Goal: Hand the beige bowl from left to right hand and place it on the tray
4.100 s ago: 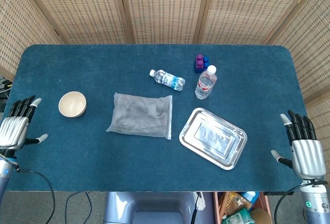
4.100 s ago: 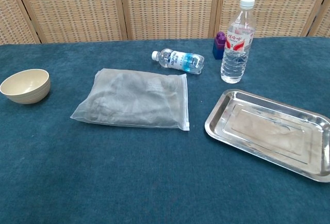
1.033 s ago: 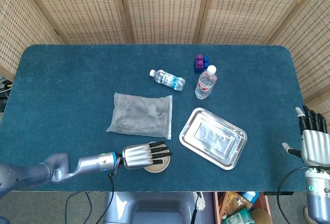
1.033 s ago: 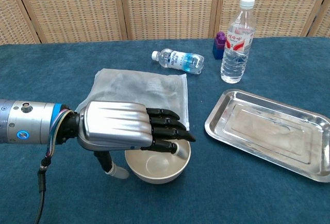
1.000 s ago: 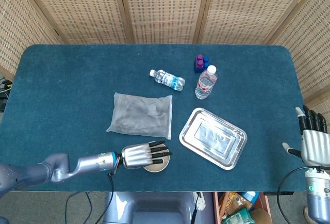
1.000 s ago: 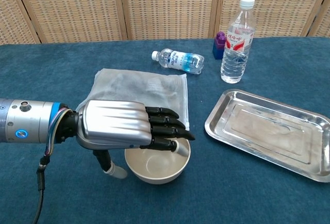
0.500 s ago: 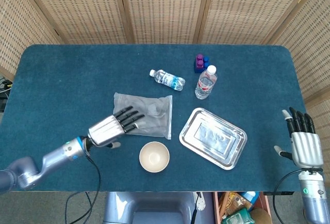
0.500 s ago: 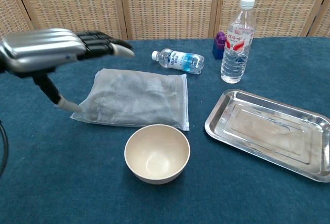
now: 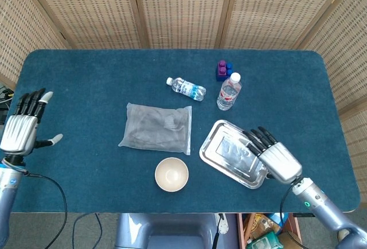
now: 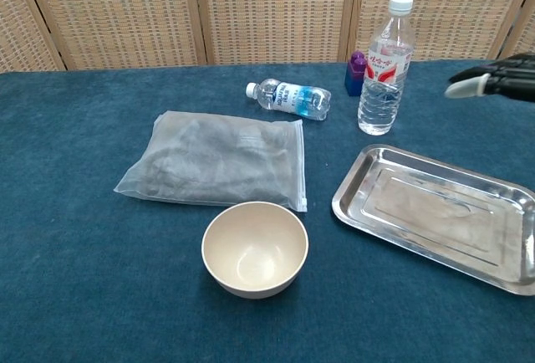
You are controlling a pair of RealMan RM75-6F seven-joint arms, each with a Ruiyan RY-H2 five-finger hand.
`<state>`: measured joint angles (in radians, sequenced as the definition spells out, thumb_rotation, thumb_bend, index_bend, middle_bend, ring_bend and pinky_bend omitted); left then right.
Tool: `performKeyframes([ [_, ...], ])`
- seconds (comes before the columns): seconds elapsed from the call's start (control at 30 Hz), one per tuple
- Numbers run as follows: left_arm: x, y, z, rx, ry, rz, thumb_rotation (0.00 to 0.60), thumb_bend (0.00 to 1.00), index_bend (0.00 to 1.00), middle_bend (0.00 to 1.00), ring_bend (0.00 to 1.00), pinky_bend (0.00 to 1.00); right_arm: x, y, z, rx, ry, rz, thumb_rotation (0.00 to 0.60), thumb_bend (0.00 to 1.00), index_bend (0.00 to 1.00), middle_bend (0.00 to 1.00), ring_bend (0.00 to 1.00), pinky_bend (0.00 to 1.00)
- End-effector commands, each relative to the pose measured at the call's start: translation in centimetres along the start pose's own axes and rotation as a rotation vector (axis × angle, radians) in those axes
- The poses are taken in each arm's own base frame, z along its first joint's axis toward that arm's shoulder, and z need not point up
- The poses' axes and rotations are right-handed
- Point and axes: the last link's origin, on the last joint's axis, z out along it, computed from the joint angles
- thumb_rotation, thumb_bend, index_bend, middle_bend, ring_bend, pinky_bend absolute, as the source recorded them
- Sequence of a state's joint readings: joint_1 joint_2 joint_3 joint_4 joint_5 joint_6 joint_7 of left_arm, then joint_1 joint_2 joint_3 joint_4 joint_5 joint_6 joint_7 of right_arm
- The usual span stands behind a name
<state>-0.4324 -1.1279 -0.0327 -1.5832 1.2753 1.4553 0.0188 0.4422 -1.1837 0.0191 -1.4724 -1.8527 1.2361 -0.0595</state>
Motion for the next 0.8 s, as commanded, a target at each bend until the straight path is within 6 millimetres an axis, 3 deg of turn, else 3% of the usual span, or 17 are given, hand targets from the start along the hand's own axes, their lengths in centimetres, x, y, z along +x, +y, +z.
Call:
performKeyframes([
  [0.03, 0.6, -1.1, -0.8, 0.074, -0.011, -0.015, 0.600, 0.00, 0.00, 0.00, 0.00, 0.00, 0.0, -2.2, 1.9, 0.148, -0.024, -0.012, 0.600, 0.00, 0.00, 0.00, 0.00, 0.00],
  [0.17, 1.3, -1.8, -0.9, 0.089, 0.003, -0.007, 0.600, 0.00, 0.00, 0.00, 0.00, 0.00, -0.4, -5.0, 4.4, 0.314, -0.054, -0.074, 0.600, 0.00, 0.03, 0.00, 0.00, 0.00],
  [0.2, 1.3, -2.0, -0.9, 0.095, 0.003, -0.011, 0.600, 0.00, 0.00, 0.00, 0.00, 0.00, -0.8, -6.7, 5.6, 0.395, -0.077, -0.110, 0.600, 0.00, 0.04, 0.00, 0.00, 0.00],
  [0.43, 1.1, -2.1, -0.7, 0.088, -0.013, -0.008, 0.600, 0.00, 0.00, 0.00, 0.00, 0.00, -1.1, -10.7, 8.8, 0.505, -0.104, -0.114, 0.600, 0.00, 0.06, 0.00, 0.00, 0.00],
  [0.8, 0.6, -1.9, -0.5, 0.082, -0.034, -0.001, 0.600, 0.00, 0.00, 0.00, 0.00, 0.00, -2.1, -13.1, 12.0, 0.524, -0.119, -0.155, 0.600, 0.00, 0.15, 0.00, 0.00, 0.00],
])
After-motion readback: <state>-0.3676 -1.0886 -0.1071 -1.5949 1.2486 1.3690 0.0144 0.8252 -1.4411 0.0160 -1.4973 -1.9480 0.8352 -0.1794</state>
